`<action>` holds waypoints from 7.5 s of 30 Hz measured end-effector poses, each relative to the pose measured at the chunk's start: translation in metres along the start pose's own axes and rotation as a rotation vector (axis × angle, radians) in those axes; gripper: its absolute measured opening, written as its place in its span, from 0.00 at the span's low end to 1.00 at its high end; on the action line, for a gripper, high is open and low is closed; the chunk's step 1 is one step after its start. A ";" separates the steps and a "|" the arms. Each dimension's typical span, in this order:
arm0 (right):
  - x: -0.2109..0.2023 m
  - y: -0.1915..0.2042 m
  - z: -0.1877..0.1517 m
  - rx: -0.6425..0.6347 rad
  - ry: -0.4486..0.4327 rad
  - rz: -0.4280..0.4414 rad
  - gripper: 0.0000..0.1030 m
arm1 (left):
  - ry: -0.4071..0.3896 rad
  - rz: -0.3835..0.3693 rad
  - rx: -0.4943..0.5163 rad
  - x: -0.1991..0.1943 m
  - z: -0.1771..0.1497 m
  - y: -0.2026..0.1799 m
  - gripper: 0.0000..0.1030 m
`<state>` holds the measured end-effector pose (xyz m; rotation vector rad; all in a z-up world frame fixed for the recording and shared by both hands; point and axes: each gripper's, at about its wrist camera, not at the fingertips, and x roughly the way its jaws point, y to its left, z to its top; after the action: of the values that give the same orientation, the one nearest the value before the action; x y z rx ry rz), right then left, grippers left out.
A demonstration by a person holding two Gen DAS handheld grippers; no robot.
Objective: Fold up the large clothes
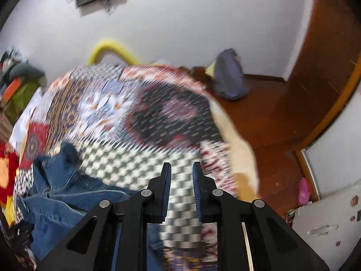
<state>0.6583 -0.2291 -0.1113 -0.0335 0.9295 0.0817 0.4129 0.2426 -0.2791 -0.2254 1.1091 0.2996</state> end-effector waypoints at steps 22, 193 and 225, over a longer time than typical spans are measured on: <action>0.035 0.163 -0.120 -0.476 0.168 0.309 0.14 | 0.018 0.002 0.122 -0.002 0.046 -0.056 0.83; -0.081 0.000 -0.195 -0.115 0.143 0.310 0.97 | -0.507 -0.101 0.527 -0.167 -0.056 -0.295 0.27; -0.096 0.069 -0.199 -0.183 0.134 0.488 0.97 | -0.330 -0.091 0.395 -0.173 -0.088 -0.184 0.93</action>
<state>0.4360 -0.1782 -0.1532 0.0198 1.0459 0.6228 0.3317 0.0202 -0.1553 0.1224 0.8070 0.0299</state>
